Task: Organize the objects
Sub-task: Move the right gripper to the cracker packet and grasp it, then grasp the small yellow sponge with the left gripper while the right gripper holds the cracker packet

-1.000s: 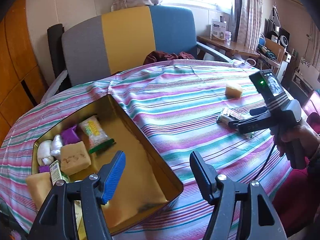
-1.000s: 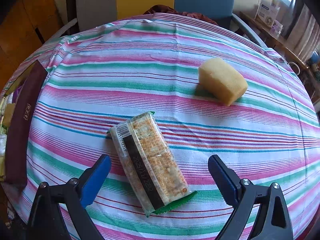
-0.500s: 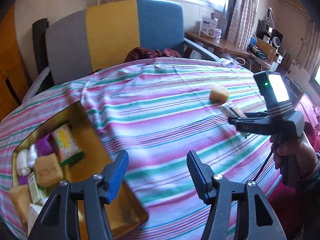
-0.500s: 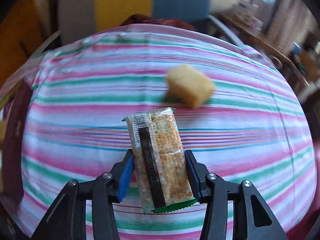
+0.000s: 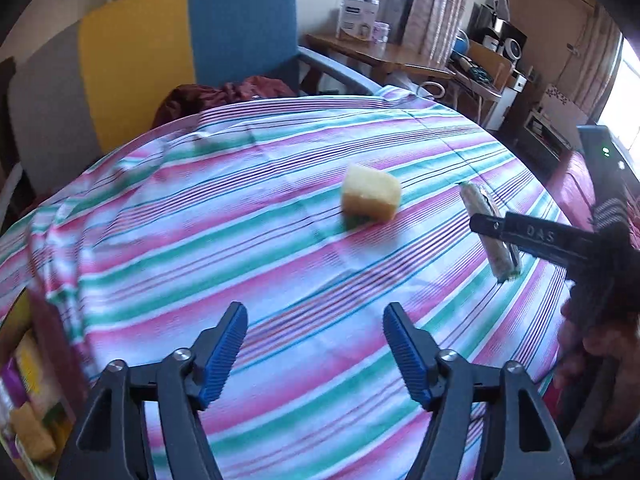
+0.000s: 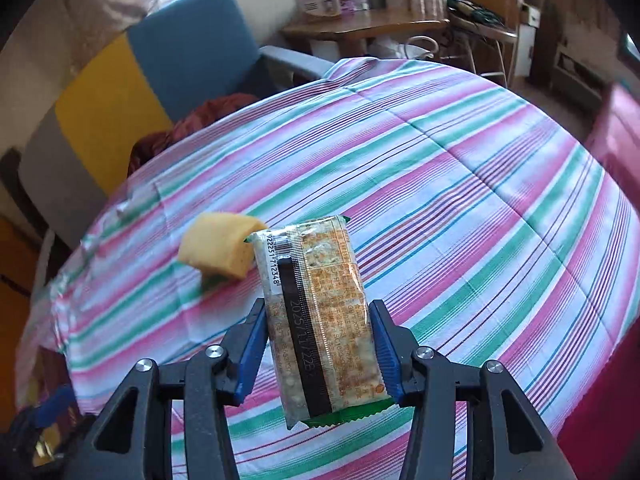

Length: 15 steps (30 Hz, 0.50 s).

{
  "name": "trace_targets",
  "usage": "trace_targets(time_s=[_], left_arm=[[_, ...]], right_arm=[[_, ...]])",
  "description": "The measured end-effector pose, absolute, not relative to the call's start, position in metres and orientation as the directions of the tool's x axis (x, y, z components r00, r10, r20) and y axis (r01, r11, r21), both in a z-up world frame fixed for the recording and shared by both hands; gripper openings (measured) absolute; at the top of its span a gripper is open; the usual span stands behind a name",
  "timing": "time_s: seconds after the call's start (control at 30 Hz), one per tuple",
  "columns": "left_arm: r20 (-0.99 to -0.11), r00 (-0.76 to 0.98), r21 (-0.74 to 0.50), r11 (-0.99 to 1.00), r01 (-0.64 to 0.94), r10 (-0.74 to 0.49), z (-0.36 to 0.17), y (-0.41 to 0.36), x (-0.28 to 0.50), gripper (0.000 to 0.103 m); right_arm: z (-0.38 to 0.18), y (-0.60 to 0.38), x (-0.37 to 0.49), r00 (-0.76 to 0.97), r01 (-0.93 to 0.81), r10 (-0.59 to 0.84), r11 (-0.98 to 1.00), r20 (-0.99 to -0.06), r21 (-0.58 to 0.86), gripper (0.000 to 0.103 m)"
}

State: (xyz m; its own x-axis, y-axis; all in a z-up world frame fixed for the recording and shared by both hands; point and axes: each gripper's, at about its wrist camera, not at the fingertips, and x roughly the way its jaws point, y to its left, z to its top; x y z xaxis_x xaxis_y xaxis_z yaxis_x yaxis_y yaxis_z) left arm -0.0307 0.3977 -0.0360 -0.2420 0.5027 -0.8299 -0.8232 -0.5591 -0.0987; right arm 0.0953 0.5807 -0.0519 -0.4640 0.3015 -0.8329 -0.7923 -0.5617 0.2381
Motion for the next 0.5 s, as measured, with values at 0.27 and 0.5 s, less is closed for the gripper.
trace_targets(time_s=[0.27,0.5], left_arm=[[-0.831,-0.209,-0.061,-0.458,-0.887,0.516,-0.052,0.48,-0.045,0.085],[-0.836,-0.192,-0.046,-0.414,-0.909,0.514,-0.071,0.53,-0.06,0.091]], right_arm=[[-0.07,0.601,0.102,-0.426,-0.828,0.238,-0.49,-0.873,0.271,0.051],[-0.08,0.607,0.098,-0.436,-0.824,0.188,-0.476,-0.88,0.306,0.051]])
